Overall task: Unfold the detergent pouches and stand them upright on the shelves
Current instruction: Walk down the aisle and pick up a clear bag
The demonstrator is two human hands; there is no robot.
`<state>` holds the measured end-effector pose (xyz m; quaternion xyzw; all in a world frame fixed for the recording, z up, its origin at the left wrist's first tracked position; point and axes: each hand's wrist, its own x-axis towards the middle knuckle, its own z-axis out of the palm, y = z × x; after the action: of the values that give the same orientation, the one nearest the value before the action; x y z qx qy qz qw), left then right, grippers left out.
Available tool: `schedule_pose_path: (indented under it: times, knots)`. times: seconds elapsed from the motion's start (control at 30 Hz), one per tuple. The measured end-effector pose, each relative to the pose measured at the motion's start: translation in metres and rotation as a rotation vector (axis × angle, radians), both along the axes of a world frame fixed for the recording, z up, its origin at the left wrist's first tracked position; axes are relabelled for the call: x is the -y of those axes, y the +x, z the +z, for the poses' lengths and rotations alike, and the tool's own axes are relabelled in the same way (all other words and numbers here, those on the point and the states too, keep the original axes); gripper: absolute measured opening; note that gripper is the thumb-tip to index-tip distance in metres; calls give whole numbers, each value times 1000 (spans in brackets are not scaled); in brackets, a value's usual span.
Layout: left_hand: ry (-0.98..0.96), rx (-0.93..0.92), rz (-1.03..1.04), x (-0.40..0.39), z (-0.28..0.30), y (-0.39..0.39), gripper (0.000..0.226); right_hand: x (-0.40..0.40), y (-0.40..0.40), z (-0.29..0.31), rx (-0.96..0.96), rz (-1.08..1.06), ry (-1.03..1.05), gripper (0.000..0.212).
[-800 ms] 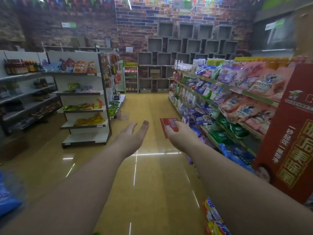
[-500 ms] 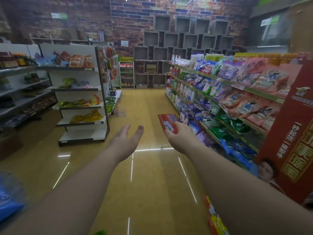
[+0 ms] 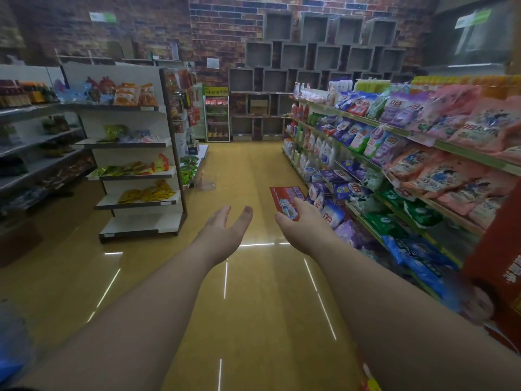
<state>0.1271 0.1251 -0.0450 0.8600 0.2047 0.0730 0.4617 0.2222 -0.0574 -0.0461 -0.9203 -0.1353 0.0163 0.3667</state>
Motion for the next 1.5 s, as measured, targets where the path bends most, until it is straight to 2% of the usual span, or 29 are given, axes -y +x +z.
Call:
schedule_pose_path:
  times: [0.1,0.4,0.7,1.0,1.33,1.5]
  knots:
    - [-5,-4,3,10,0,50,107,16,52,0,-2,9,10,94]
    - [-30,24,34,49,20,203,103,55,208,24,-1,42,81,94]
    - [-34,13,59,36,14,287,97,38,294,5,-54,54,70,94]
    - [-32,1,26,-30,-2,388,101,-15,381,-2,-22,24,32,92]
    - [-61,50,-31,-159,25,543,103,-128,531,29,9,-54,-16,86]
    - [-100,16,-61,-208,7,613,101,-176,594,8,-37,-79,-7,81]
